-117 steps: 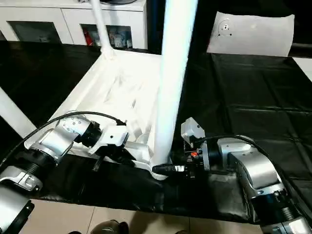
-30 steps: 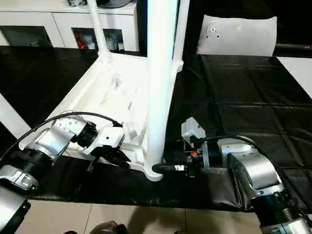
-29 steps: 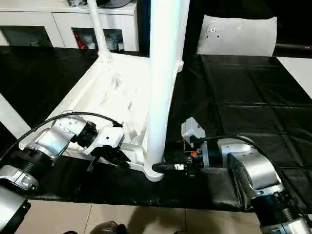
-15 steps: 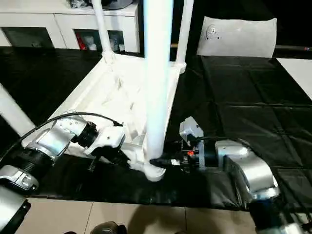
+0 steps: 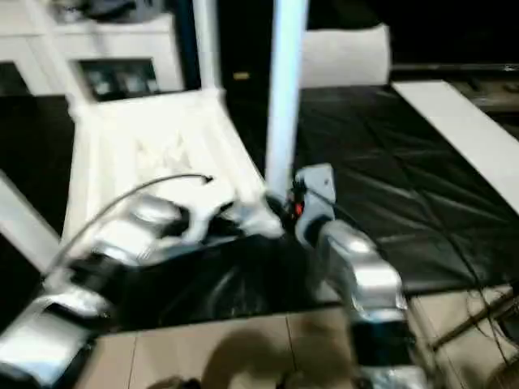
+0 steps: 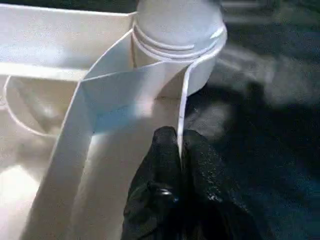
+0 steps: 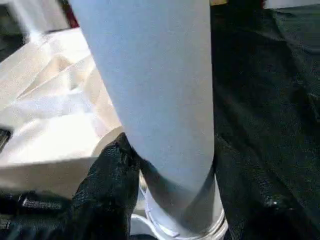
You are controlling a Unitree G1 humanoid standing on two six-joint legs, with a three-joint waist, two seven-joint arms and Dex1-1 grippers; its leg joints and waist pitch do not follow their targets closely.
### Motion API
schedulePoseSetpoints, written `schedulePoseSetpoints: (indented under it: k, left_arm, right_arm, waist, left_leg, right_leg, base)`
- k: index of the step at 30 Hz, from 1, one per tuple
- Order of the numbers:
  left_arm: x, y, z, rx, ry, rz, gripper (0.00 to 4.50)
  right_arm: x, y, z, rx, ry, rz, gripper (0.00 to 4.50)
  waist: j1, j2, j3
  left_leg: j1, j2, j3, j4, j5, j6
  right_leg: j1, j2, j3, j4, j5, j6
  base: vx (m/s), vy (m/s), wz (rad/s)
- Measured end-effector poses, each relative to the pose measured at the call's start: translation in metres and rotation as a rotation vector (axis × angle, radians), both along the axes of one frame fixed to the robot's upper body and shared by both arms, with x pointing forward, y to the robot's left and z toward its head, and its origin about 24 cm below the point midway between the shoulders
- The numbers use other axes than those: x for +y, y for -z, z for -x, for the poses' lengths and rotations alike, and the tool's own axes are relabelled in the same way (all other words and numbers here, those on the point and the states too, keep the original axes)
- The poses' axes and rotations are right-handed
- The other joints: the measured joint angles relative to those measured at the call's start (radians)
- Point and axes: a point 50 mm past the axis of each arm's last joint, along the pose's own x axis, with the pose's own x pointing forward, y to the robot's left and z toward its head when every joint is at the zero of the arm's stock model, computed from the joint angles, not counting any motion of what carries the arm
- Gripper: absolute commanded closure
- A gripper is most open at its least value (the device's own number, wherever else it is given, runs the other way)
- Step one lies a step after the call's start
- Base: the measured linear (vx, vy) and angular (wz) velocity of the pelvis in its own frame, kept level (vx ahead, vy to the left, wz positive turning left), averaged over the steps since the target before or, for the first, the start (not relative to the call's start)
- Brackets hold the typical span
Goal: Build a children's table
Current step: Rotate leg to tighten
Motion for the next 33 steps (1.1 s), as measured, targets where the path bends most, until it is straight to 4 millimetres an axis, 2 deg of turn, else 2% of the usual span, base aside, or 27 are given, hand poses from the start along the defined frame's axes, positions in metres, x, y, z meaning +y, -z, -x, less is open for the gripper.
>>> schedulePoseSetpoints:
  k: [1, 2, 3, 5, 9, 12, 17, 20, 23, 27, 33]
  left_arm:
    - [-0.003, 0.0, 0.0, 0.001, -0.011, 0.009, 4.5]
    - [-0.005, -0.002, -0.001, -0.004, -0.019, 0.017, 4.5]
    - [-0.008, -0.004, -0.002, -0.012, -0.035, 0.032, 4.5]
    - [-0.006, -0.006, -0.003, -0.022, -0.046, 0.036, 4.5]
    - [0.002, -0.008, -0.005, -0.05, -0.045, 0.015, 4.5]
    - [0.009, -0.01, -0.005, -0.07, 0.001, -0.005, 4.5]
    - [0.025, -0.012, -0.002, -0.088, 0.118, -0.028, 4.5]
    - [0.034, -0.013, 0.0, -0.088, 0.196, -0.048, 4.5]
    - [0.039, -0.014, 0.005, -0.099, 0.309, -0.078, 4.5]
    - [0.05, -0.016, 0.011, -0.08, 0.46, -0.096, 4.5]
    - [0.049, -0.016, 0.021, -0.026, 0.636, -0.1, 4.5]
  right_arm:
    - [0.001, -0.001, -0.002, -0.006, 0.014, 0.004, 1.87]
    - [0.001, -0.002, -0.002, -0.013, 0.032, -0.008, 1.87]
    - [0.002, -0.003, -0.003, -0.021, 0.056, -0.017, 1.81]
    - [0.004, -0.004, -0.004, -0.028, 0.061, -0.021, 1.66]
    - [0.009, -0.002, -0.001, -0.024, 0.008, -0.045, 1.21]
    - [0.004, -0.002, 0.003, -0.039, -0.053, -0.033, 0.96]
    - [-0.016, -0.003, 0.015, -0.068, -0.201, 0.015, 0.51]
    - [-0.019, -0.008, 0.018, -0.09, -0.289, 0.023, 0.25]
    - [-0.025, -0.01, 0.025, -0.104, -0.415, 0.064, 0.04]
    - [-0.04, -0.01, 0.036, -0.075, -0.595, 0.11, 0.04]
    - [-0.043, -0.016, 0.041, -0.056, -0.798, 0.088, 0.04]
  waist:
    - [0.01, 0.016, -0.006]
    - [0.01, 0.026, -0.011]
    - [0.006, 0.022, -0.011]
    - [0.001, 0.021, -0.011]
    - [-0.011, 0.022, -0.009]
    - [-0.01, 0.022, -0.009]
    - [0.003, 0.019, -0.007]
    - [0.012, 0.019, -0.007]
    - [0.028, 0.019, -0.006]
    - [0.045, 0.019, -0.006]
    - [0.066, 0.019, -0.006]
  left_leg:
    - [-0.002, -0.004, -0.035, 0.008, 0.001, -0.002]
    - [-0.007, -0.004, -0.041, 0.0, 0.008, -0.015]
    - [-0.007, -0.004, -0.04, -0.013, 0.014, -0.02]
    - [-0.012, 0.002, -0.04, -0.019, 0.016, -0.02]
    - [-0.009, 0.006, -0.03, -0.029, 0.016, -0.02]
    - [-0.009, 0.011, -0.024, -0.031, 0.016, -0.02]
    - [-0.01, 0.012, -0.022, -0.034, 0.017, -0.019]
    - [-0.009, 0.012, -0.02, -0.034, 0.017, -0.019]
    - [-0.009, 0.014, -0.013, -0.033, 0.017, -0.018]
    - [-0.009, 0.019, 0.003, -0.033, 0.018, -0.015]
    - [-0.009, 0.021, 0.007, -0.033, 0.019, -0.013]
  right_leg:
    - [0.0, 0.002, -0.015, -0.001, 0.001, 0.0]
    - [-0.006, 0.003, -0.021, -0.003, 0.008, -0.004]
    - [-0.011, 0.009, -0.018, -0.017, 0.024, -0.011]
    - [-0.011, 0.022, -0.013, -0.038, 0.055, -0.027]
    - [-0.011, 0.024, -0.01, -0.05, 0.06, -0.028]
    - [-0.011, 0.027, -0.009, -0.055, 0.061, -0.028]
    - [-0.012, 0.027, -0.009, -0.057, 0.06, -0.027]
    - [-0.012, 0.026, -0.009, -0.057, 0.06, -0.027]
    - [-0.011, 0.023, -0.009, -0.057, 0.06, -0.027]
    - [-0.011, 0.019, -0.008, -0.057, 0.06, -0.027]
    - [-0.01, 0.018, -0.007, -0.057, 0.06, -0.027]
  base:
    - [0.105, 0.001, -0.25]
    - [0.105, 0.001, -0.25]
    - [0.068, -0.005, -0.04]
    - [0.0, 0.0, 0.0]
    - [0.0, 0.0, 0.0]
    - [0.0, 0.0, 0.0]
    - [0.0, 0.0, 0.0]
    - [0.0, 0.0, 0.0]
    - [0.0, 0.0, 0.0]
    - [0.0, 0.0, 0.0]
    - [0.0, 0.0, 0.0]
